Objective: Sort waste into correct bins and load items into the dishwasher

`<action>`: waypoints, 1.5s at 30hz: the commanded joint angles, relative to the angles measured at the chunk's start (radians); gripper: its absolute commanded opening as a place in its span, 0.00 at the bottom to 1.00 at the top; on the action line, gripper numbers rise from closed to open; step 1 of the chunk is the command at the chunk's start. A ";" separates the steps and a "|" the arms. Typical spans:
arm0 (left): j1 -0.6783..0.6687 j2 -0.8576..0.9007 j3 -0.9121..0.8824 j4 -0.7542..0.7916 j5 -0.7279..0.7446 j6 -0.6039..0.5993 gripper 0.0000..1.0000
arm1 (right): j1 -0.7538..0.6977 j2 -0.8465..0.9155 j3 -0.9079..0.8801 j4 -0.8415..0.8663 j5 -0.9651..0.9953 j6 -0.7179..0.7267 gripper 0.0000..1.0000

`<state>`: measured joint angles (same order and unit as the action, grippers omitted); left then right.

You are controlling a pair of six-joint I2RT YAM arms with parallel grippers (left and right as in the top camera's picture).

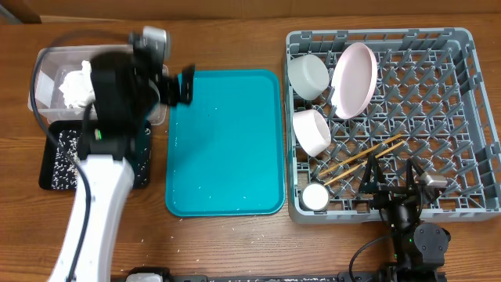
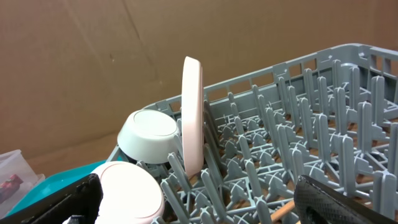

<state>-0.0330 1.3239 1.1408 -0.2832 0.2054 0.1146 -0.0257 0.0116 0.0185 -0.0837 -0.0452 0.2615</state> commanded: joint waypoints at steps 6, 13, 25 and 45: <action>-0.005 -0.439 -0.692 0.514 -0.023 0.021 1.00 | -0.003 -0.009 -0.011 0.004 -0.002 0.000 1.00; -0.004 -0.767 -0.946 0.547 -0.111 0.021 1.00 | -0.003 -0.009 -0.011 0.004 -0.002 0.000 1.00; 0.014 -1.225 -1.136 0.391 -0.121 0.043 1.00 | -0.003 -0.009 -0.011 0.004 -0.002 0.000 1.00; 0.013 -1.319 -1.136 0.212 -0.131 0.016 1.00 | -0.003 -0.009 -0.011 0.004 -0.002 0.000 1.00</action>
<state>-0.0299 0.0166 0.0086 -0.0692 0.0799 0.1371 -0.0257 0.0109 0.0185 -0.0834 -0.0452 0.2611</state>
